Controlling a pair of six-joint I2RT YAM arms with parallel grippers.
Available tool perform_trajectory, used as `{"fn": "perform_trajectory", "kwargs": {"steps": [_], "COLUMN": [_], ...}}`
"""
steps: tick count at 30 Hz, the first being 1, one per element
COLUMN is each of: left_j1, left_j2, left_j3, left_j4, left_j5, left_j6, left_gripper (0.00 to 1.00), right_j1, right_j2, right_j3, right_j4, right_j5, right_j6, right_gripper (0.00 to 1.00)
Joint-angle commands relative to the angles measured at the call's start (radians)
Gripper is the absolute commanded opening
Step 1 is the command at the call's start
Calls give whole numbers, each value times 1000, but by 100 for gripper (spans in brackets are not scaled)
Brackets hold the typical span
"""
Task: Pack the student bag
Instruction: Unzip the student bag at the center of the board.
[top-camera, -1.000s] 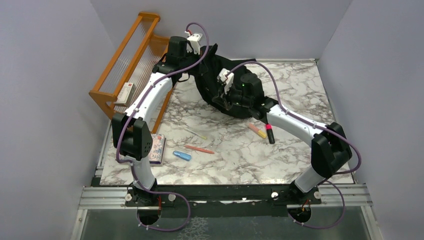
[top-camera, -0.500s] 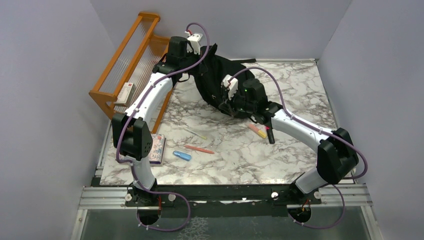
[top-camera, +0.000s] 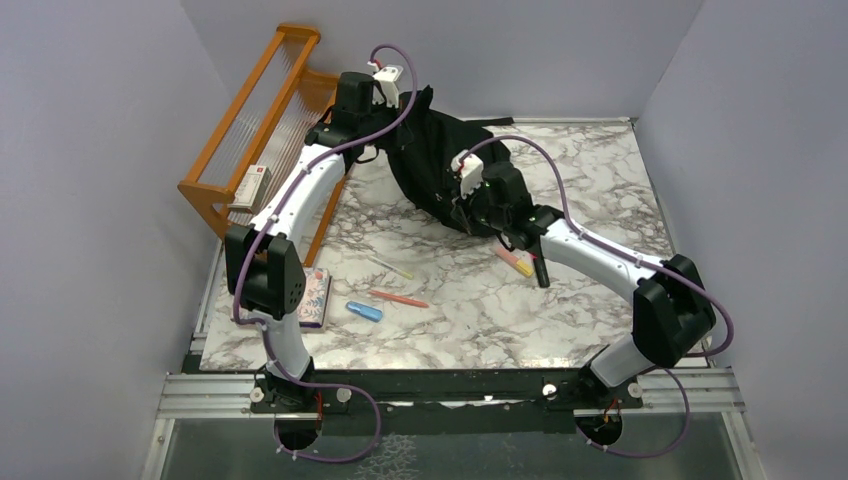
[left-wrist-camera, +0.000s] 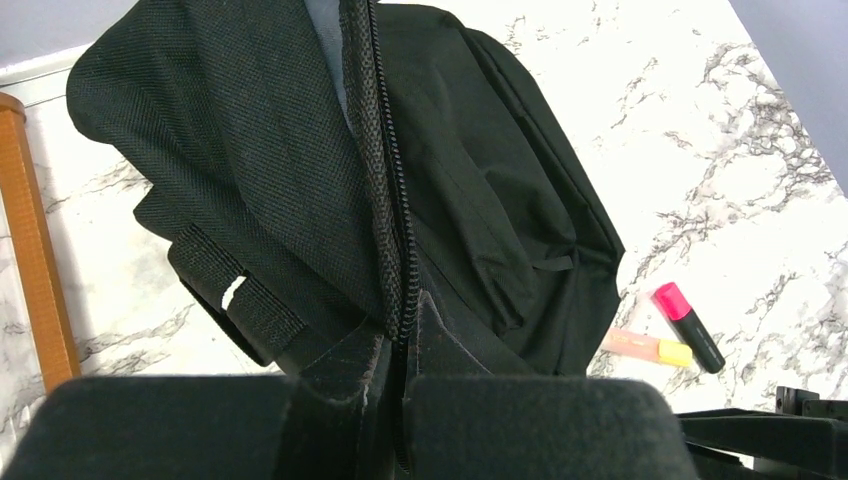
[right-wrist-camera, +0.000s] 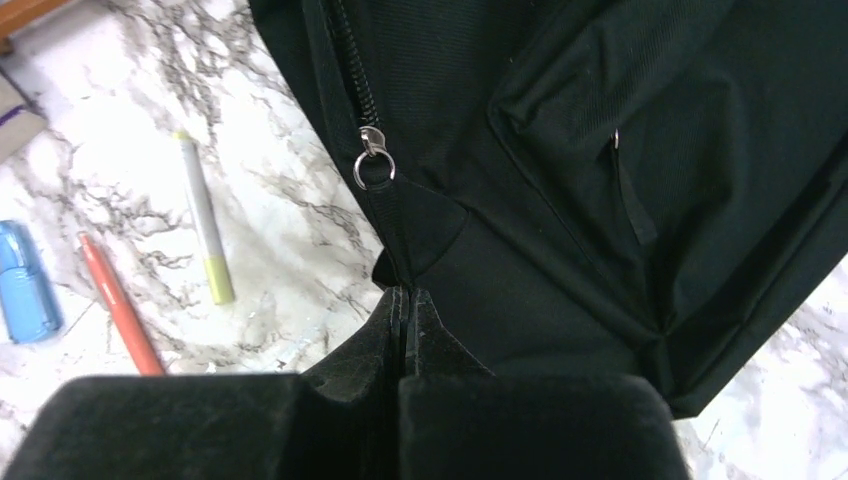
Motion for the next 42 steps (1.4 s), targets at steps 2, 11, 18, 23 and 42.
{"fn": "perform_trajectory", "kwargs": {"steps": [2,11,18,23,42], "left_j1": [28,47,54,53,-67], "left_j2": [2,11,17,12,16], "left_j3": [72,75,57,-20,-421], "left_j4": [87,92,103,136,617], "left_j5": [-41,-59,-45,36,-58], "left_j6": [11,17,12,-32,-567], "left_gripper": [0,0,0,0,0], "right_j1": [-9,-11,-13,-14,-38], "right_j2": [64,75,74,-4,-176], "right_j3": [-13,-13,-18,-40,-16], "right_j4": [-172,-254,-315,-232,-72], "right_j5": [128,160,230,178,225], "right_j6": [30,53,83,95,309], "right_gripper": [1,1,1,1,53]}}
